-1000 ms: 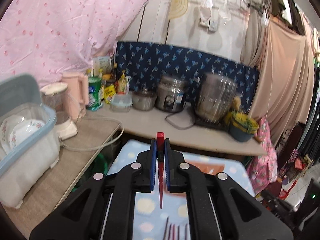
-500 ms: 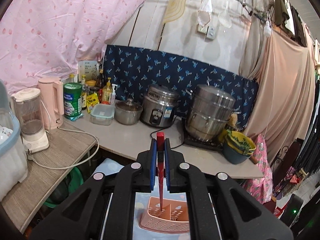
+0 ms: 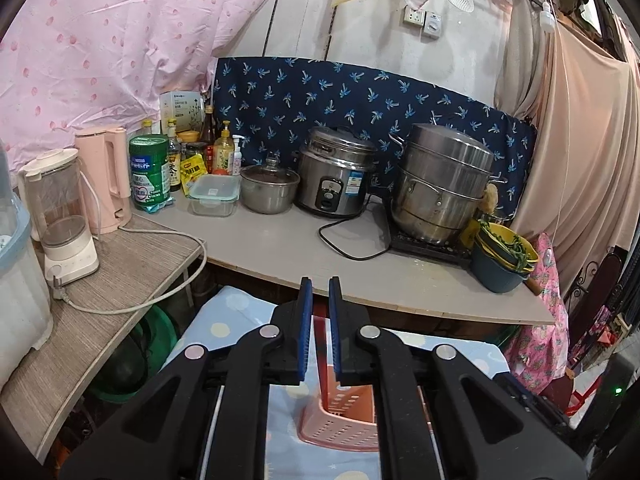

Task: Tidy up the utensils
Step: 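Carry the red chopstick and gold spoon up to the pink holder with both grippers, then release the chopstick and spoon into the pink holder, opening both grippers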

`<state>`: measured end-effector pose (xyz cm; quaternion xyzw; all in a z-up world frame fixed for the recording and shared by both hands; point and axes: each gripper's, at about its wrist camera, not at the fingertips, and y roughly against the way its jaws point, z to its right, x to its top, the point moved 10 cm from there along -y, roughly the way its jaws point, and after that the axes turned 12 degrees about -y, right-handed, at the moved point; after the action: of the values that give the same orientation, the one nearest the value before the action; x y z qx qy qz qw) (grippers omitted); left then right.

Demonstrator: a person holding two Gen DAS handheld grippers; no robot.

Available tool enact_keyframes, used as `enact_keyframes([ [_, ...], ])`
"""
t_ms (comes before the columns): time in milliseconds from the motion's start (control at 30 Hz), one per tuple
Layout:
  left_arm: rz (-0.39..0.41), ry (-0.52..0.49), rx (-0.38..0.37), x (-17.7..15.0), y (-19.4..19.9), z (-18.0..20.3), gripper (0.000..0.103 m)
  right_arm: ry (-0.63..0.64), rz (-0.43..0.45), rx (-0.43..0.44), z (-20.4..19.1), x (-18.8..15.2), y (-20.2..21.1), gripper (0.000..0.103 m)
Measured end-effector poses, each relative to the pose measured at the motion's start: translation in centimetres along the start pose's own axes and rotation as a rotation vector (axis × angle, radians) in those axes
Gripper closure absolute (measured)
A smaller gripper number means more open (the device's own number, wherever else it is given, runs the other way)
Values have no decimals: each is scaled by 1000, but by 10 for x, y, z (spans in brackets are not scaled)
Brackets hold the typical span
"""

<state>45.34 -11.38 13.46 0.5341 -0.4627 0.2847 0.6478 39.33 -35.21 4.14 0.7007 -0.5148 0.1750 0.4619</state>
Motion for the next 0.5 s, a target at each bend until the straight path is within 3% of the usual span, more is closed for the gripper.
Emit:
enact_keyframes([
  [100,1,2,13,-2,9,-5,70,8,16,6,-3,2,13,83],
  [300,14,-5,38,-14,46,-18,47,28,42,17,-13,-5,56,69],
  [500,-47,-46,63,-53,80,-28,43,59,44,-2,-14,-36,105,61],
])
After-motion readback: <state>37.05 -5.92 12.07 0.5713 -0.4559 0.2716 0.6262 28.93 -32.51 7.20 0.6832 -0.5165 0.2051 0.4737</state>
